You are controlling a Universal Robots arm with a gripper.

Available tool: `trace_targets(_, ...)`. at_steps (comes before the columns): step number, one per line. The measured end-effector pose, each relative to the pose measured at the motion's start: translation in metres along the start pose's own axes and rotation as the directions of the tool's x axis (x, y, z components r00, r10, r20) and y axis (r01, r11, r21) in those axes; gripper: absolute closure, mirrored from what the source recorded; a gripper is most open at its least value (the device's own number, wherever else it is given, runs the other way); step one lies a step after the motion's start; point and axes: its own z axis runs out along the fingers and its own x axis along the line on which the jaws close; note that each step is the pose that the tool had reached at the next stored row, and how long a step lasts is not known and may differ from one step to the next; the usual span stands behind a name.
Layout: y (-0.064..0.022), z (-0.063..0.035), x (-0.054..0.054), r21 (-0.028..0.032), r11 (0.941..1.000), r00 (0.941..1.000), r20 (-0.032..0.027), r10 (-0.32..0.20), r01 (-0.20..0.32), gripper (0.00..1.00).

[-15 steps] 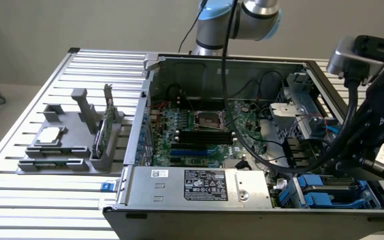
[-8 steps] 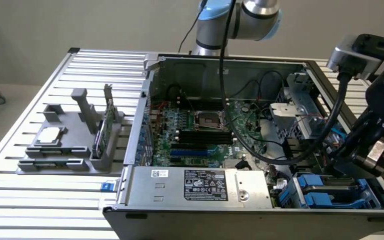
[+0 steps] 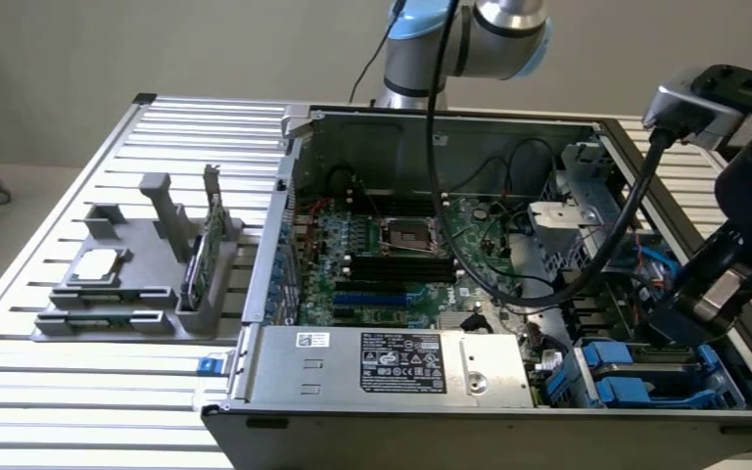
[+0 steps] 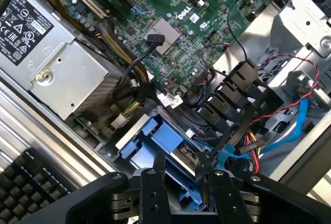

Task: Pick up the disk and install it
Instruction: 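Insert the disk into the insertion slot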

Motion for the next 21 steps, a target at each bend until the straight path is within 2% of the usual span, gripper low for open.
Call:
trace_targets(3, 0.0000, 0.0005, 0.0000, 0.0027, 0.9985, 0.9985, 0.0023, 0.054, -0.054, 0.63)
trace_targets(6, 0.0000, 0.0009, 0.0000, 0.0055, 0.9941, 0.9942, 0.0045, 0.108, -0.108, 0.63)
trace_targets(11, -0.0001, 0.0018, 0.0001, 0.0096, 0.9802, 0.9802, 0.0088, 0.198, -0.198, 0.63)
trace_targets(16, -0.0001, 0.0026, 0.0001, 0.0134, 0.9579, 0.9579, 0.0135, 0.287, -0.287, 0.63)
trace_targets(21, -0.0001, 0.0035, 0.0002, 0.0167, 0.9282, 0.9283, 0.0184, 0.371, -0.372, 0.63)
